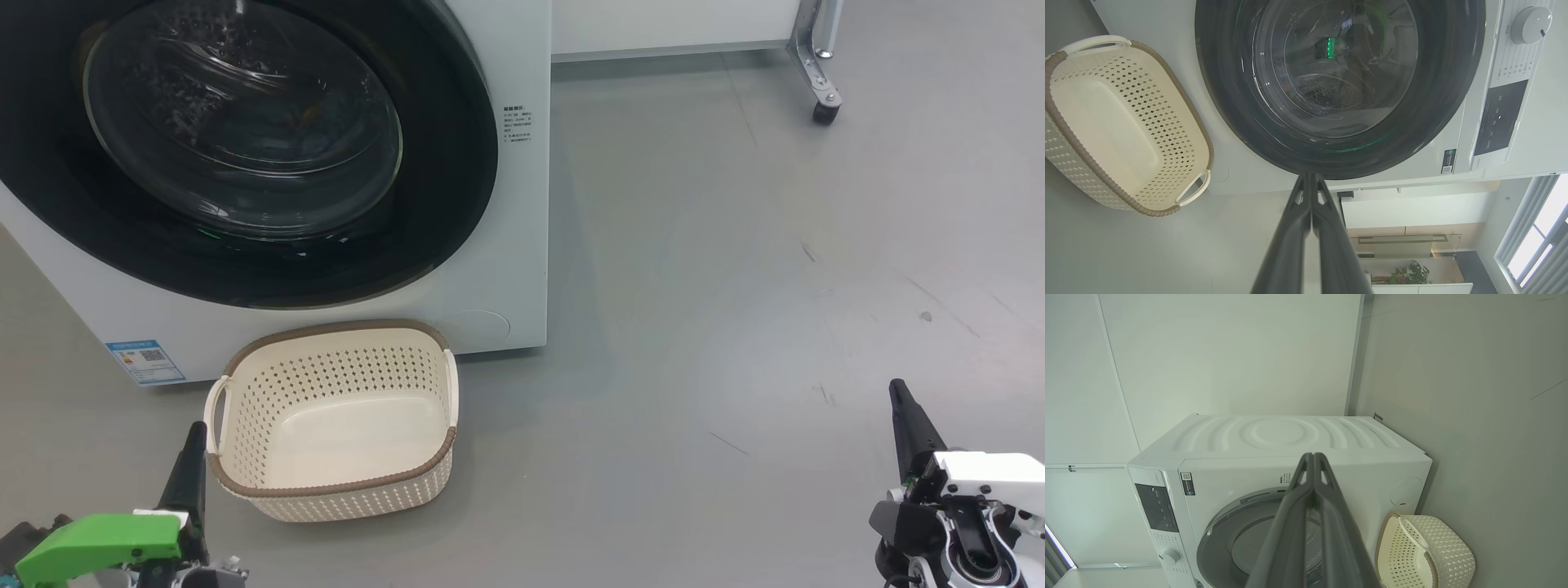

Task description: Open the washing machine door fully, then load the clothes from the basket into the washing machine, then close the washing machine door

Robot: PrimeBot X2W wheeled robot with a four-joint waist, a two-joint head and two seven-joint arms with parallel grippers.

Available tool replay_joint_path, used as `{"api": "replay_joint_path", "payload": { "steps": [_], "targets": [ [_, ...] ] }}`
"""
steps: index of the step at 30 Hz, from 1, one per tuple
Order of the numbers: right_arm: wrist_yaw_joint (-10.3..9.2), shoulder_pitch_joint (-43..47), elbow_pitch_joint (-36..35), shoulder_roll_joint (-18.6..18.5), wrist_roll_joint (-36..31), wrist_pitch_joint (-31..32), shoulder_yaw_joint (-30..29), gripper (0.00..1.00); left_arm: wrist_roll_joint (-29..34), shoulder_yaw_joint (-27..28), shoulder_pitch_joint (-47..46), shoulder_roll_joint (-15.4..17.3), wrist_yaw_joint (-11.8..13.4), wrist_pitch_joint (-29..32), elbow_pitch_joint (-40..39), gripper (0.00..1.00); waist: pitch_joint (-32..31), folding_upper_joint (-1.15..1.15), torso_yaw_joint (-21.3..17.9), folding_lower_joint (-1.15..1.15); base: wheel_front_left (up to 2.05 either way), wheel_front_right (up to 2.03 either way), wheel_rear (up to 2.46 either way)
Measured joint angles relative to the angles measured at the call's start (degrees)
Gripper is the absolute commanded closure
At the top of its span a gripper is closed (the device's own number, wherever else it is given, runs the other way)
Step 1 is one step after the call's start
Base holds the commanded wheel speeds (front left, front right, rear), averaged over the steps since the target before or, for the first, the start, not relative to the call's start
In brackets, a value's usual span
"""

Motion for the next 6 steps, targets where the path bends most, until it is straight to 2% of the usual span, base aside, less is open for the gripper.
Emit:
{"api": "replay_joint_path", "payload": {
  "steps": [6],
  "targets": [
    [0.0,0.0,0.0,0.0,0.0,0.0,0.0,1.0,0.0,0.0,-0.2,0.0,0.0,0.0,0.0,1.0,0.0,0.0,0.0,0.0,0.0,0.0,0.0]
  ]
}}
